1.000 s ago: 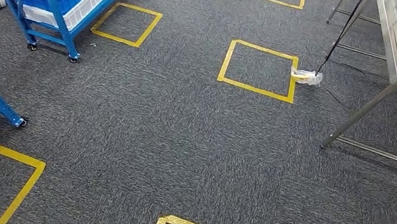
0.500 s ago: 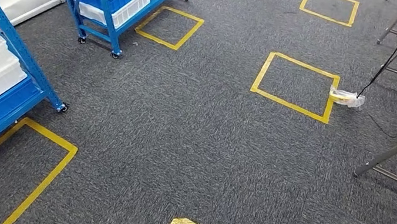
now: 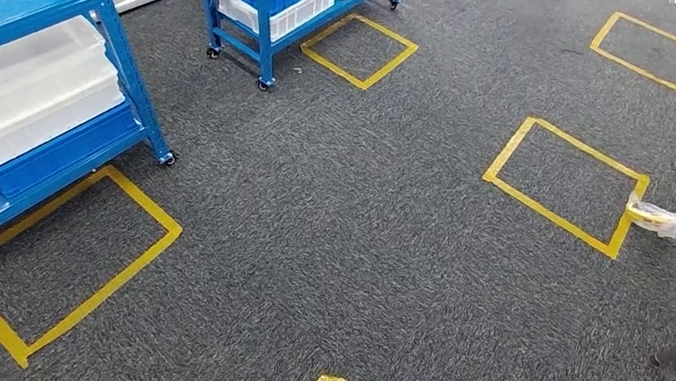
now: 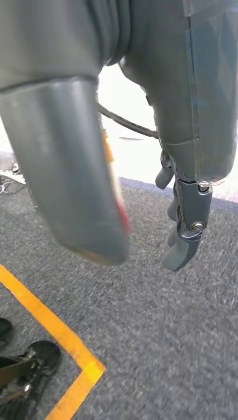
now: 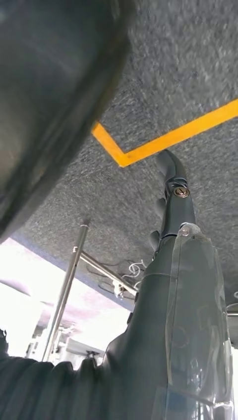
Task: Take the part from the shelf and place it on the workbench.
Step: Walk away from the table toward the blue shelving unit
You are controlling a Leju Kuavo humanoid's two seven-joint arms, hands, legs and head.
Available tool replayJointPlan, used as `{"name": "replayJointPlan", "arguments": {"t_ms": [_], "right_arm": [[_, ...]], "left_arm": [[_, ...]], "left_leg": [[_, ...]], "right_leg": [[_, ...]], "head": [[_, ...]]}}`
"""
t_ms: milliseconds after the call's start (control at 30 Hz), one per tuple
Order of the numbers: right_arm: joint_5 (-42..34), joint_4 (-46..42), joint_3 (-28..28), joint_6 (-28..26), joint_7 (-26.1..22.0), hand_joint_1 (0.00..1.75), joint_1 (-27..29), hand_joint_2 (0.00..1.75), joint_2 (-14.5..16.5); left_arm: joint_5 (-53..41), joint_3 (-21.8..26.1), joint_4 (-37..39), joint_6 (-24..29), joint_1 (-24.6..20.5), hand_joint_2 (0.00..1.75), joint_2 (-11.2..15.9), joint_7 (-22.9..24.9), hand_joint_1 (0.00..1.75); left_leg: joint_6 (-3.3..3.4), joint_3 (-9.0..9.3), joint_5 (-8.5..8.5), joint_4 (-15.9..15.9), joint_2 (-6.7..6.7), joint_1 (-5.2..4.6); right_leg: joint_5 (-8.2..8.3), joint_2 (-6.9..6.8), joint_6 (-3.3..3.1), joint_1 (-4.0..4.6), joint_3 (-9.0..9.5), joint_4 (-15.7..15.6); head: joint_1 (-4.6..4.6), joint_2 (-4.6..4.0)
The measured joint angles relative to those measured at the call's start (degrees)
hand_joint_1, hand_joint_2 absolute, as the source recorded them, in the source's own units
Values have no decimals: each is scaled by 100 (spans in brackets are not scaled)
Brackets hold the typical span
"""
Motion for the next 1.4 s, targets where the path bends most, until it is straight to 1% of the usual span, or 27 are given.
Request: {"name": "replayJointPlan", "arguments": {"t_ms": [33,67,100,133,167,200,267,333,400,433,467,500,567,633,667,733,800,867,933,1000,1067,1133,1167,1233,1300,1367,1400], "right_arm": [[-1,0,0,4,-9,0,1,175,-2],[-1,0,0,8,-16,0,1,175,-2],[-2,0,0,13,-19,0,2,175,-2],[-7,0,0,24,-32,0,2,175,-2],[-17,0,0,43,-61,0,3,175,-7],[-32,0,0,72,-109,0,6,175,-20],[-81,1,-2,174,-275,0,48,175,-104],[-128,2,-9,303,-473,0,98,175,-242],[-152,3,-21,402,-596,0,111,175,-365],[-156,5,-26,431,-619,0,111,175,-407],[-158,8,-30,450,-633,0,115,175,-449],[-160,12,-33,460,-640,0,125,175,-480],[-155,23,-39,455,-623,0,146,175,-521],[-116,33,-42,389,-500,0,131,175,-472],[-90,35,-42,337,-405,0,106,175,-420],[-54,37,-40,249,-251,0,43,175,-296],[-35,37,-36,211,-188,0,-4,175,-206],[-22,36,-30,197,-168,0,-38,175,-162],[-17,28,-27,179,-164,0,-70,175,-145],[-19,18,-25,162,-169,0,-78,175,-140],[-24,14,-25,155,-173,0,-70,175,-138],[-37,15,-25,154,-167,0,-63,175,-138],[-51,15,-25,154,-159,0,-60,175,-137],[-97,15,-26,155,-140,0,-47,175,-138],[-143,19,-34,161,-133,0,-21,175,-142],[-170,22,-43,196,-157,0,-8,175,-146],[-181,22,-47,229,-193,0,-6,175,-149]], "left_arm": [[1,0,0,0,-9,175,0,0,0],[2,0,0,0,-18,175,0,1,0],[2,0,0,0,-21,175,0,1,0],[-1,0,0,0,-20,175,0,2,0],[-4,0,0,0,-17,175,0,4,0],[-11,0,0,2,-16,175,-2,5,0],[-30,0,0,16,-24,175,-16,8,0],[-67,-1,0,32,-30,175,-33,9,0],[-100,-2,0,34,-11,175,-42,9,0],[-106,-2,1,33,2,175,-45,10,0],[-107,-2,1,33,8,175,-48,13,0],[-101,-2,2,33,4,175,-47,20,0],[-76,-2,2,39,-15,175,-39,39,0],[-13,-1,2,60,-16,175,-31,56,0],[20,0,2,74,-6,175,-23,59,0],[64,3,2,95,11,175,6,64,0],[88,7,1,107,6,175,32,68,0],[99,9,1,112,11,175,39,77,0],[100,9,2,115,36,175,37,95,0],[95,9,2,118,49,175,31,103,0],[90,9,2,114,41,175,25,90,0],[70,9,2,106,32,175,24,71,0],[45,9,2,103,32,175,24,66,0],[-14,7,2,101,30,175,24,82,0],[-60,1,2,98,16,175,25,106,0],[-94,-4,2,95,9,175,26,122,0],[-105,-5,2,94,12,175,26,128,0]], "left_leg": [[21,-12,11,-2,-49,-1],[34,-24,19,1,-106,-5],[39,-33,22,5,-174,-9],[40,-36,23,12,-248,-12],[39,-35,22,22,-329,-13],[34,-31,19,34,-411,-12],[6,-44,5,75,-566,-15],[-55,-86,9,104,-703,-18],[-135,-124,38,86,-831,-9],[-165,-137,30,96,-795,-3],[-190,-174,-28,165,-675,-7],[-209,-261,-155,349,-506,-14],[-236,-575,-546,1036,-192,-21],[-260,-844,-762,1642,-122,-17],[-266,-833,-706,1655,-108,-16],[-256,-473,-351,1015,-2,-19],[-194,-95,-100,301,189,-53],[-117,-23,-67,100,229,-90],[-54,-26,-28,55,106,-73],[15,4,20,-6,-2,-31],[57,-1,51,-27,-106,-15],[67,-22,60,-16,-238,-18],[67,-25,60,-5,-314,-19],[54,-22,51,28,-483,-17],[10,-44,39,73,-642,-20],[-63,-94,50,93,-769,-19],[-105,-120,66,85,-832,-14]], "right_leg": [[-201,169,13,-9,-154,346],[-394,250,17,-10,-347,751],[-510,281,19,-11,-516,1094],[-513,291,18,-13,-612,1272],[-393,299,14,-18,-603,1220],[-183,323,6,-29,-488,944],[194,543,-7,-59,-153,158],[300,712,-19,-65,13,-244],[301,631,-61,-50,24,-275],[321,563,-102,-52,37,-305],[342,491,-150,-55,49,-339],[360,412,-194,-56,57,-373],[364,246,-246,-24,52,-390],[354,78,-262,3,45,-383],[346,1,-263,8,46,-377],[322,-141,-248,11,61,-355],[285,-267,-204,27,80,-328],[265,-372,-147,37,107,-323],[247,-432,-87,32,148,-332],[77,-206,-33,17,91,-142],[-297,142,-1,-9,-208,501],[-530,265,12,-17,-539,1162],[-478,280,11,-19,-590,1239],[-74,351,-6,-34,-378,730],[233,609,-29,-52,-69,12],[273,746,-51,-41,26,-248],[287,691,-68,-27,24,-263]], "head": [[1,0],[1,0],[1,0],[1,0],[1,0],[1,0],[1,0],[1,0],[0,0],[0,0],[-6,0],[-12,0],[-23,0],[-24,0],[-24,0],[-24,0],[-22,0],[-19,0],[-18,0],[-11,0],[-3,0],[-2,0],[-2,0],[-2,0],[-3,0],[-5,0],[-7,0]]}}
